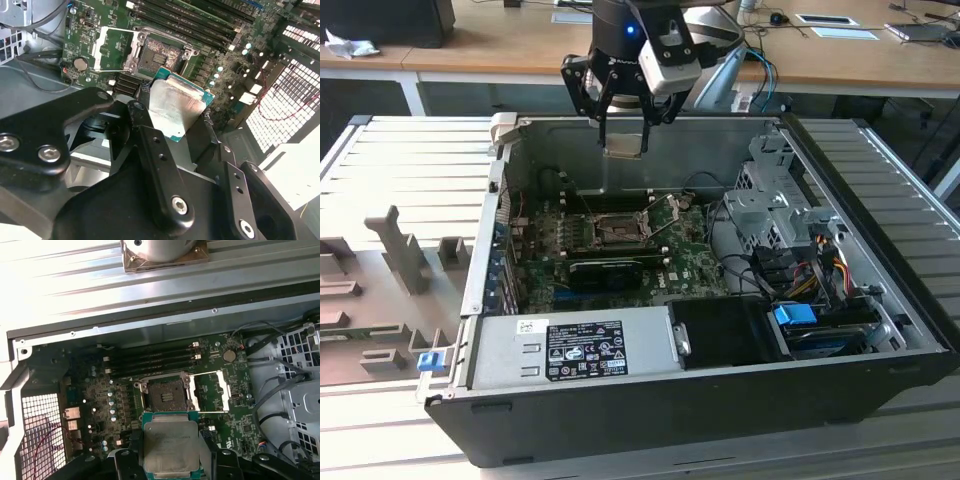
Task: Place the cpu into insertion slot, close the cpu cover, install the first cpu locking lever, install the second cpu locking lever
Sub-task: 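Place the cpu into insertion slot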
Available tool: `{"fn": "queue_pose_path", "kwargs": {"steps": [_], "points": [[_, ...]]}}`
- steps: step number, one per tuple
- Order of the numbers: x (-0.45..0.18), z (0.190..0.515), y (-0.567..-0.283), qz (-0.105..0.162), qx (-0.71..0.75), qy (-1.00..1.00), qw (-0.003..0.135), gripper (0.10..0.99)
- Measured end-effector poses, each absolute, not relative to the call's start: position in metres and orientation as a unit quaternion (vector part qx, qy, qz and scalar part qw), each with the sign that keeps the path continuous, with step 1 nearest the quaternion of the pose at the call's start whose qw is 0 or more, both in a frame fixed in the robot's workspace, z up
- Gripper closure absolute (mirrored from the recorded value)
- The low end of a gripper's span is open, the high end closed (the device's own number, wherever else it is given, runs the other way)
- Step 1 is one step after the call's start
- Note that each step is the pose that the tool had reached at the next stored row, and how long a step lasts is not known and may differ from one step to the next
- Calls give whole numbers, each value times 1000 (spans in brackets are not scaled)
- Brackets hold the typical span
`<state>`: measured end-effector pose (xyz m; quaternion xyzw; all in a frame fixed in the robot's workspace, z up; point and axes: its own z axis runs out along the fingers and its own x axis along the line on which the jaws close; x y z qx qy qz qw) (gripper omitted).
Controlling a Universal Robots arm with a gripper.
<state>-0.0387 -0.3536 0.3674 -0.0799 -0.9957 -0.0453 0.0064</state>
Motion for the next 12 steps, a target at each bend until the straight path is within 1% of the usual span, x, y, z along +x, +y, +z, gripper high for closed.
{"fn": "queue_pose_path", "kwargs": {"steps": [12], "points": [[-39,367,-354,-45,-109,-993,5,553]]}}
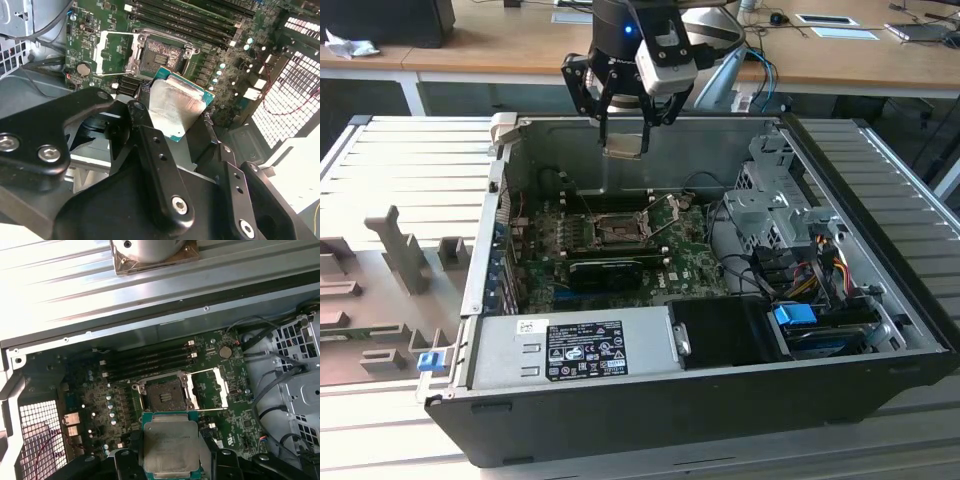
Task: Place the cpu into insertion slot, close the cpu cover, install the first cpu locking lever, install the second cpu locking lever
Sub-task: 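Place the cpu into insertion slot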
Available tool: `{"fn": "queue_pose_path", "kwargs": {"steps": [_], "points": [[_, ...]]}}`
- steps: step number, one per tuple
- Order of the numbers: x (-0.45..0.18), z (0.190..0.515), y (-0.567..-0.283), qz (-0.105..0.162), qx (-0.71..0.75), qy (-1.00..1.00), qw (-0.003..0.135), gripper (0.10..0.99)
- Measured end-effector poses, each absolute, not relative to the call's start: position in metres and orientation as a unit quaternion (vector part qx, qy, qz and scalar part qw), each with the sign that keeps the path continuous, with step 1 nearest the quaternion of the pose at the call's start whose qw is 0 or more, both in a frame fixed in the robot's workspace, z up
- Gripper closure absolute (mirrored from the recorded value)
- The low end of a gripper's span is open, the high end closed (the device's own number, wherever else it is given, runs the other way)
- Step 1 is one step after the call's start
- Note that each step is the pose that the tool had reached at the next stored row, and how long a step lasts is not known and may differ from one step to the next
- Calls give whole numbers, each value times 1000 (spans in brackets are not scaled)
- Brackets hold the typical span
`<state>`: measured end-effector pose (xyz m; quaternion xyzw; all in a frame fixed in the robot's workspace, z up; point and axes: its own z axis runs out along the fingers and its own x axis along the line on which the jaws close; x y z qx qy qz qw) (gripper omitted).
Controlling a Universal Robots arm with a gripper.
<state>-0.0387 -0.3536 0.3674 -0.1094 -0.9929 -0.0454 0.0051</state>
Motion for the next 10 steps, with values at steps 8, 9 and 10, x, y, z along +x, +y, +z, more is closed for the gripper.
{"fn": "queue_pose_path", "kwargs": {"steps": [8,9,10], "points": [[-39,367,-354,-46,-130,-990,4,553],[-39,367,-354,-46,-132,-990,4,553],[-39,367,-354,-46,-136,-990,4,553]]}}
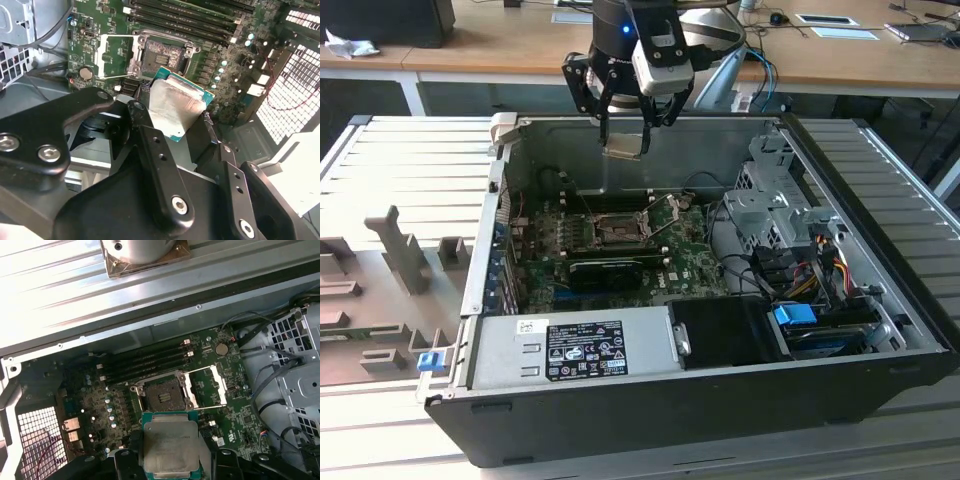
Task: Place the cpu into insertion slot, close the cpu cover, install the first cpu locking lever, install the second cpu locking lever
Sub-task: 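Place the cpu into insertion slot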
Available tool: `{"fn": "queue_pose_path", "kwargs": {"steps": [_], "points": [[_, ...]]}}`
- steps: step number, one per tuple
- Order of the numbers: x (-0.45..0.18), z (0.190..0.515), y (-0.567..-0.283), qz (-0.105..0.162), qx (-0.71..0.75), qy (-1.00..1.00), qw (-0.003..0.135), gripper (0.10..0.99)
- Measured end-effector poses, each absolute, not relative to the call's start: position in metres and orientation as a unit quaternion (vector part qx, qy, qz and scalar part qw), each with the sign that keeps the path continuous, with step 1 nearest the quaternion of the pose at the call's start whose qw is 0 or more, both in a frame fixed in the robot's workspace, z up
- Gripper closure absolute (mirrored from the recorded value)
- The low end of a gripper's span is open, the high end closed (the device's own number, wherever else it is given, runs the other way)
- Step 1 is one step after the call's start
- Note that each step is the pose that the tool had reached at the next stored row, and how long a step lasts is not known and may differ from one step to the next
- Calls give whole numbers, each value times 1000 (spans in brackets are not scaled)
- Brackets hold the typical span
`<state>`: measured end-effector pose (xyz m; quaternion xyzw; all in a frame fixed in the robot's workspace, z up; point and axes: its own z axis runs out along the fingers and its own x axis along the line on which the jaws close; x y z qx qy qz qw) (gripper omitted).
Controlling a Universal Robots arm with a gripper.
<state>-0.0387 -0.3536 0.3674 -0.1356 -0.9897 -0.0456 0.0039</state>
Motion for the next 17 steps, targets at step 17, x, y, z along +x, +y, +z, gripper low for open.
{"fn": "queue_pose_path", "kwargs": {"steps": [17], "points": [[-39,367,-354,-46,-186,-982,2,553]]}}
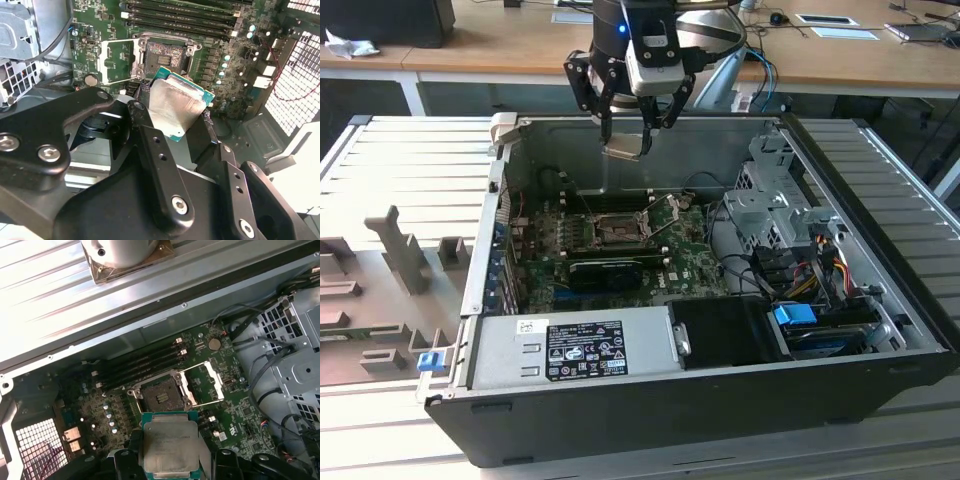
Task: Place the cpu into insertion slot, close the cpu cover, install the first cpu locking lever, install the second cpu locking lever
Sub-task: 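Place the cpu into insertion slot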
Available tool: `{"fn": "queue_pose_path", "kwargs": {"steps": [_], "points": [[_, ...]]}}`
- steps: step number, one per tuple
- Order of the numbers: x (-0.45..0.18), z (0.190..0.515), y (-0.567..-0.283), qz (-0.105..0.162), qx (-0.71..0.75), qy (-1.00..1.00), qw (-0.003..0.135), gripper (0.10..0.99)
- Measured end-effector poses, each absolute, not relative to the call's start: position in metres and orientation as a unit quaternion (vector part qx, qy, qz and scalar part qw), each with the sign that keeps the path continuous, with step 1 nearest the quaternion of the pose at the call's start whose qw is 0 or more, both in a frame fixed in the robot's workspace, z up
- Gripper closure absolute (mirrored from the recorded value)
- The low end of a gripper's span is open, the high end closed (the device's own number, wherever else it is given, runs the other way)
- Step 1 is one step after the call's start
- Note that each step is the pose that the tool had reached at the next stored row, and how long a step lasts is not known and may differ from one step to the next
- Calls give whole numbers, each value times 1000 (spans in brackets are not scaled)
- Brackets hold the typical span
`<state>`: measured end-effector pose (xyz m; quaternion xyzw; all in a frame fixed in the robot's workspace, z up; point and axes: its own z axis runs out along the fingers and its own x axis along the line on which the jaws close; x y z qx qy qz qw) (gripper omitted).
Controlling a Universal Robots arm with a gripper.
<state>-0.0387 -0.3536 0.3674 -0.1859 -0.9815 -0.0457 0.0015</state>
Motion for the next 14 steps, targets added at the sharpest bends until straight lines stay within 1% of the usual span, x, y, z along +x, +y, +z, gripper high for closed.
{"fn": "queue_pose_path", "kwargs": {"steps": [14], "points": [[-39,367,-354,-46,-223,-974,0,553]]}}
